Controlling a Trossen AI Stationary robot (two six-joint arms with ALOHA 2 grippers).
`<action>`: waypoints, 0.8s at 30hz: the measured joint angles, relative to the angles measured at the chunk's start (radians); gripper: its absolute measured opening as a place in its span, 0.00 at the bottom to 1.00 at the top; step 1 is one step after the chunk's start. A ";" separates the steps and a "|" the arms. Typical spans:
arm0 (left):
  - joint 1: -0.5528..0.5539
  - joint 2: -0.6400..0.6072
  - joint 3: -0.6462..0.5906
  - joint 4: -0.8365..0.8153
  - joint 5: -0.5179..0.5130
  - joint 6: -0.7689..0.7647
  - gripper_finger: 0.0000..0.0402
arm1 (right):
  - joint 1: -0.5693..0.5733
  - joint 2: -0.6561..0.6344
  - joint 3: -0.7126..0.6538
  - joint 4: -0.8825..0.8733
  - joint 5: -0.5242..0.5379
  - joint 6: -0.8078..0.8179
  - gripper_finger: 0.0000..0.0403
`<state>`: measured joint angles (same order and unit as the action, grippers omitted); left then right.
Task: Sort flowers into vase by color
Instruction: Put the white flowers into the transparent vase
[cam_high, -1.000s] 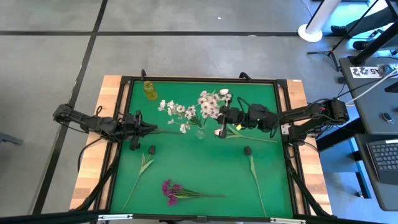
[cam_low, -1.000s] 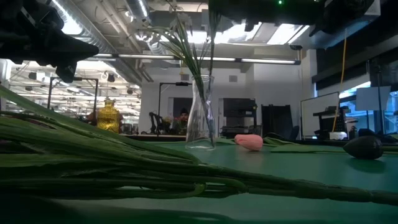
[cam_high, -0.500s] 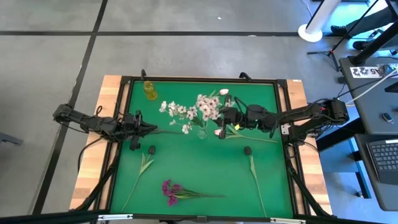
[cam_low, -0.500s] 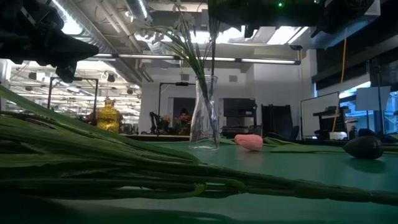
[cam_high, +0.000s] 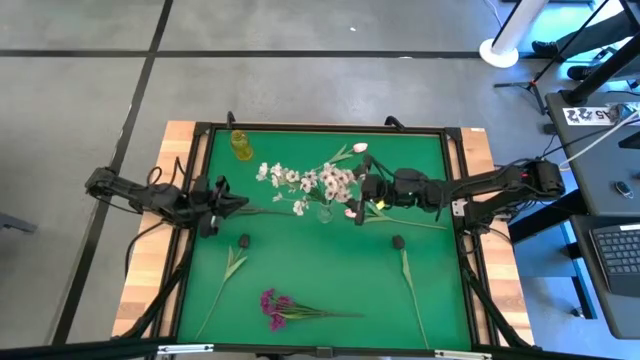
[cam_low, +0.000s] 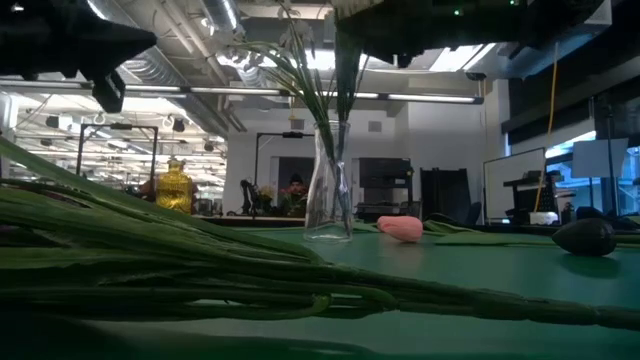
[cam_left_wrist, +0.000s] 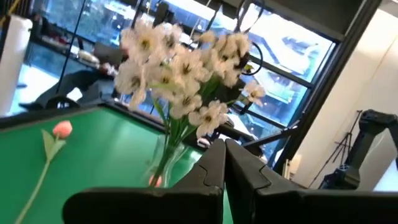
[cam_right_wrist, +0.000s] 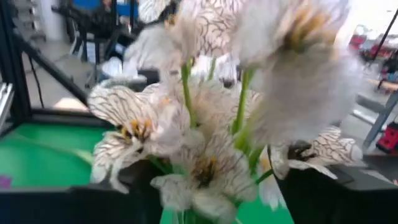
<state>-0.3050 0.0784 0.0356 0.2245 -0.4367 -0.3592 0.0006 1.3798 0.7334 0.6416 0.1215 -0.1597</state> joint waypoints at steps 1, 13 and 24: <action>0.000 0.000 0.005 0.000 0.000 0.014 0.00 | 0.000 -0.013 0.000 -0.026 0.000 0.000 0.66; 0.000 0.000 0.049 -0.006 -0.018 0.069 0.13 | 0.000 -0.158 0.000 -0.235 -0.035 0.078 0.76; 0.000 0.000 0.063 -0.007 -0.043 0.083 0.31 | 0.000 -0.099 0.014 -0.282 -0.024 0.129 0.91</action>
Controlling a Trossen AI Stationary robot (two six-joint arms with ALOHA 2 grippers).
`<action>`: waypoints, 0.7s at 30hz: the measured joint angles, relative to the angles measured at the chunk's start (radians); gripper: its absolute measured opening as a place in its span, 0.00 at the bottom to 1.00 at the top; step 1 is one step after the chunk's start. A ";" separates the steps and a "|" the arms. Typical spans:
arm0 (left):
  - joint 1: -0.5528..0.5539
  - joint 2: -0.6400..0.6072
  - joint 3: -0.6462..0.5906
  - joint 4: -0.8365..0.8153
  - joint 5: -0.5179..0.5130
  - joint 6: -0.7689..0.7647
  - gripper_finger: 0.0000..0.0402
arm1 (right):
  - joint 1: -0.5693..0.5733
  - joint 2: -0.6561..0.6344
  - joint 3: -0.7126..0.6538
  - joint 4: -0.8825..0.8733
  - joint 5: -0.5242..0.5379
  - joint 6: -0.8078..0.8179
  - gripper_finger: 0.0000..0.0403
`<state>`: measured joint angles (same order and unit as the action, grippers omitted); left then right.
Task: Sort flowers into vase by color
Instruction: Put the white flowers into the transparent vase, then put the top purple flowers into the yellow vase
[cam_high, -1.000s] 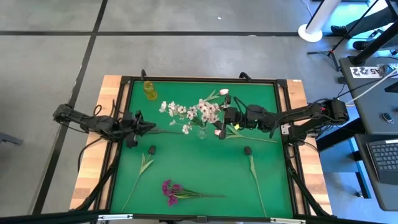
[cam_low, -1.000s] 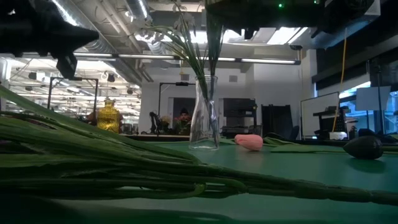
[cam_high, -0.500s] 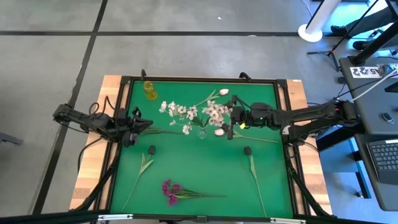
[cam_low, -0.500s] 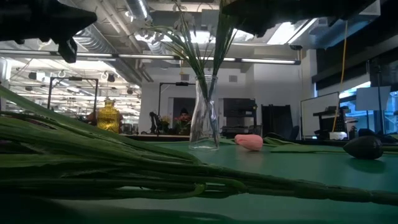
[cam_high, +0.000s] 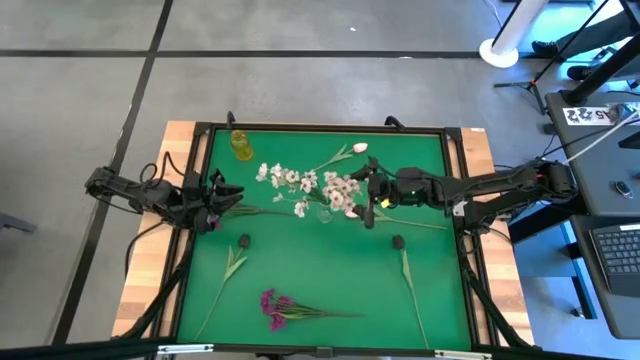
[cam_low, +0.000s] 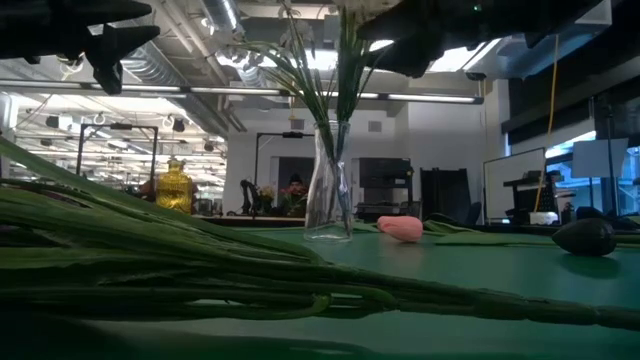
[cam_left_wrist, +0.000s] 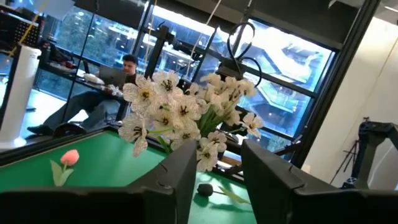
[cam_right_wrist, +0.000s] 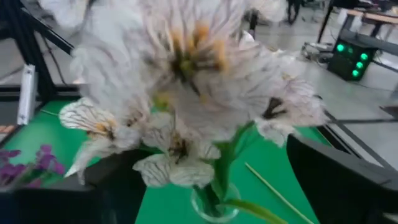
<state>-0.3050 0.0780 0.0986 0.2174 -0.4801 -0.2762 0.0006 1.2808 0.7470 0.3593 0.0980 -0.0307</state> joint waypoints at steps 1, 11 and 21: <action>0.000 0.000 0.000 0.000 0.000 0.003 0.32 | 0.000 0.000 0.012 -0.031 0.011 0.000 0.92; 0.000 0.000 0.000 -0.040 -0.028 0.020 0.33 | 0.000 0.000 0.218 -0.575 0.049 0.011 0.98; 0.000 0.107 0.063 -0.342 -0.147 -0.159 0.33 | 0.000 0.000 0.366 -0.954 0.052 0.061 0.97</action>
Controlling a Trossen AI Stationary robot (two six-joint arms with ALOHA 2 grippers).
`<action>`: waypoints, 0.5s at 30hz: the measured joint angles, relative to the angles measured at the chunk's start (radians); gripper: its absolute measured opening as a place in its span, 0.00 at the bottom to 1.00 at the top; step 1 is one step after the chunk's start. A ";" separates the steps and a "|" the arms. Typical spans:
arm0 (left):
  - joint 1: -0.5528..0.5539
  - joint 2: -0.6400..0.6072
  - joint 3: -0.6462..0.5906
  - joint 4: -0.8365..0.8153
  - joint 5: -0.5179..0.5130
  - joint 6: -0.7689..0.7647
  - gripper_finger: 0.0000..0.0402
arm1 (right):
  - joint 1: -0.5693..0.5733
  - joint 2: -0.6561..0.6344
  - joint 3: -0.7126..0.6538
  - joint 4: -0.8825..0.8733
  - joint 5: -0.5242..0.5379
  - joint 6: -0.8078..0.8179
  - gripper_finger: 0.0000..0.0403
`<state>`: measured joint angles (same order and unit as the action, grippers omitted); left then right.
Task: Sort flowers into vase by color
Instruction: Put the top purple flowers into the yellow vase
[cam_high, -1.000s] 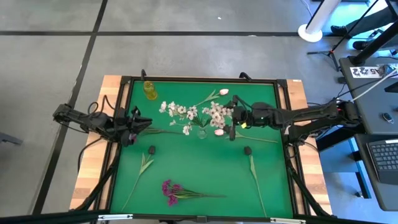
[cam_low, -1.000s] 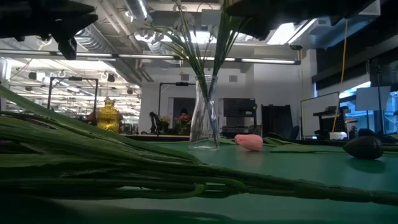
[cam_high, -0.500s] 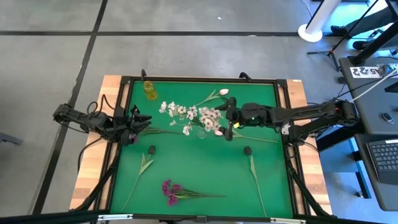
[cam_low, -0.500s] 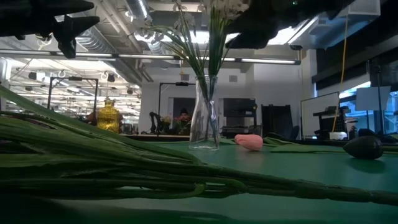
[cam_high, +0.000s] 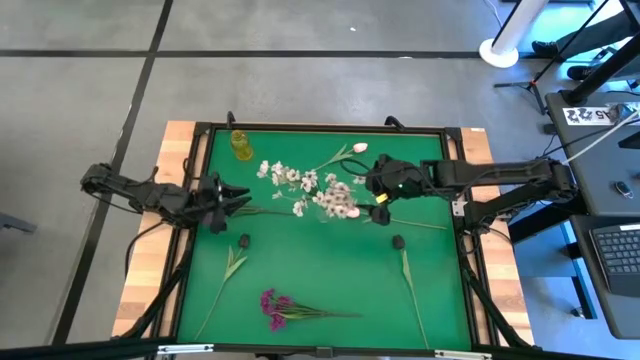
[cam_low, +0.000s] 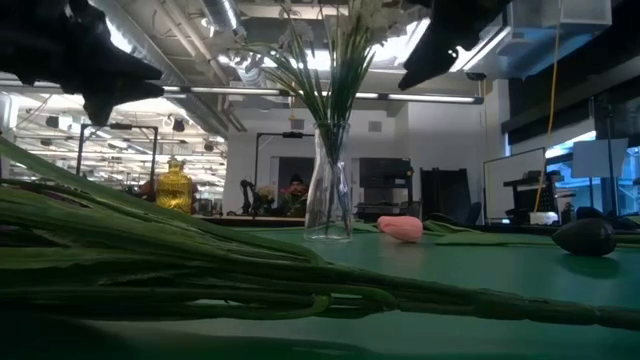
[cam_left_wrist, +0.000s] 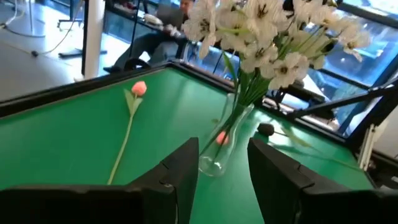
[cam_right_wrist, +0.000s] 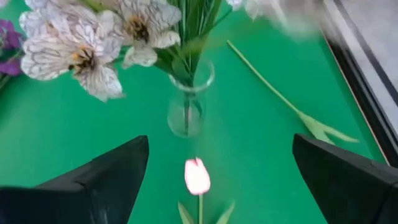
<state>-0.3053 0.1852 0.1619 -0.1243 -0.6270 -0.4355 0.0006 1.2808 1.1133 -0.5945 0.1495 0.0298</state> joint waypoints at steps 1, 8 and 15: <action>0.000 0.017 0.013 -0.001 0.000 0.000 0.33 | 0.000 0.000 0.007 -0.022 0.000 0.004 0.97; 0.000 0.185 0.156 -0.156 0.000 -0.059 0.33 | 0.000 0.000 0.053 -0.275 0.040 0.064 0.97; 0.000 0.434 0.298 -0.363 0.051 -0.192 0.33 | 0.000 -0.001 0.043 -0.433 0.043 0.163 0.97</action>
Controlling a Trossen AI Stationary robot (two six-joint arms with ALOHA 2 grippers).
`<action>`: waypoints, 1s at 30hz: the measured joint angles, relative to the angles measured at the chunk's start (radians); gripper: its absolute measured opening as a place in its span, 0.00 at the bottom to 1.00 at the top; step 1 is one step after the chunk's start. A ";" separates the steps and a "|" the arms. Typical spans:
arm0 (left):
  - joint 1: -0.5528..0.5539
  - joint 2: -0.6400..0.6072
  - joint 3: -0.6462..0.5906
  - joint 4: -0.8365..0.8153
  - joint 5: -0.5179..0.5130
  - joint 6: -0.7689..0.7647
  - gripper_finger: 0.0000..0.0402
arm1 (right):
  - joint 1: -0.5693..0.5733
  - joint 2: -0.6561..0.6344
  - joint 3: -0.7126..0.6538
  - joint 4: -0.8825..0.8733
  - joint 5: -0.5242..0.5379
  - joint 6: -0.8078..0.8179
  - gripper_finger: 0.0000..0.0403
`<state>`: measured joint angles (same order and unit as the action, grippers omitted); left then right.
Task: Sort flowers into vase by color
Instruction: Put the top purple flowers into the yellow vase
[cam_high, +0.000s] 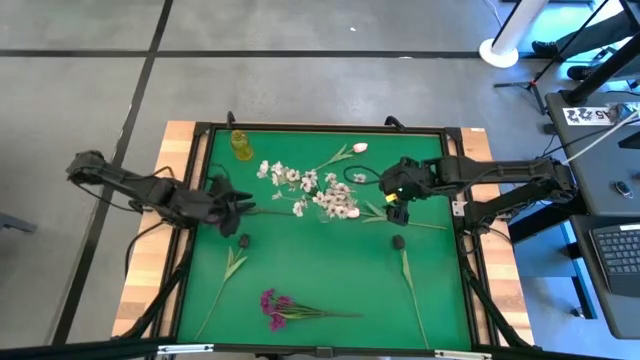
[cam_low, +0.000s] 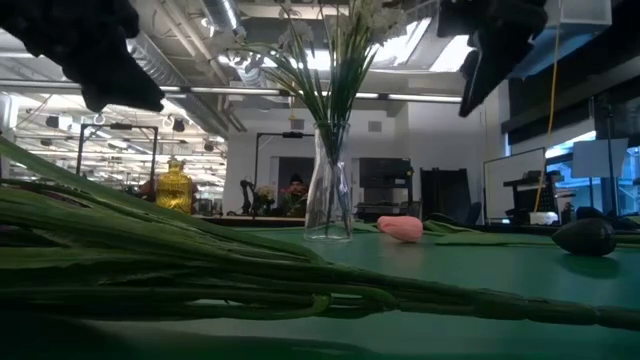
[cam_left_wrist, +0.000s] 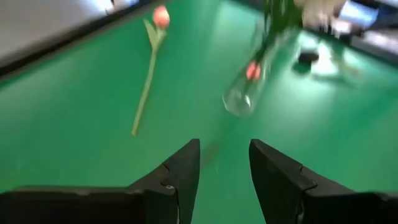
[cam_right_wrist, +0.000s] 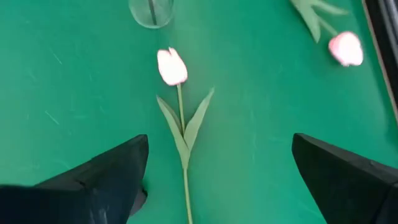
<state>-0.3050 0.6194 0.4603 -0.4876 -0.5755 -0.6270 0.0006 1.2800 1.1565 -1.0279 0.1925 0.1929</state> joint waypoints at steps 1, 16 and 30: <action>0.000 0.035 0.011 -0.006 0.020 -0.001 0.33 | 0.000 0.000 -0.010 0.000 0.000 0.009 0.97; 0.000 0.356 0.166 -0.441 0.212 -0.235 0.42 | 0.000 0.001 -0.109 0.060 -0.001 0.018 0.97; 0.189 0.549 0.204 -0.596 0.343 -0.238 0.53 | 0.000 0.001 -0.109 0.122 -0.027 0.012 0.97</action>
<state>-0.1155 1.1679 0.6643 -1.0840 -0.2320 -0.8651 0.0006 1.2808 1.0477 -0.9058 0.1654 0.2050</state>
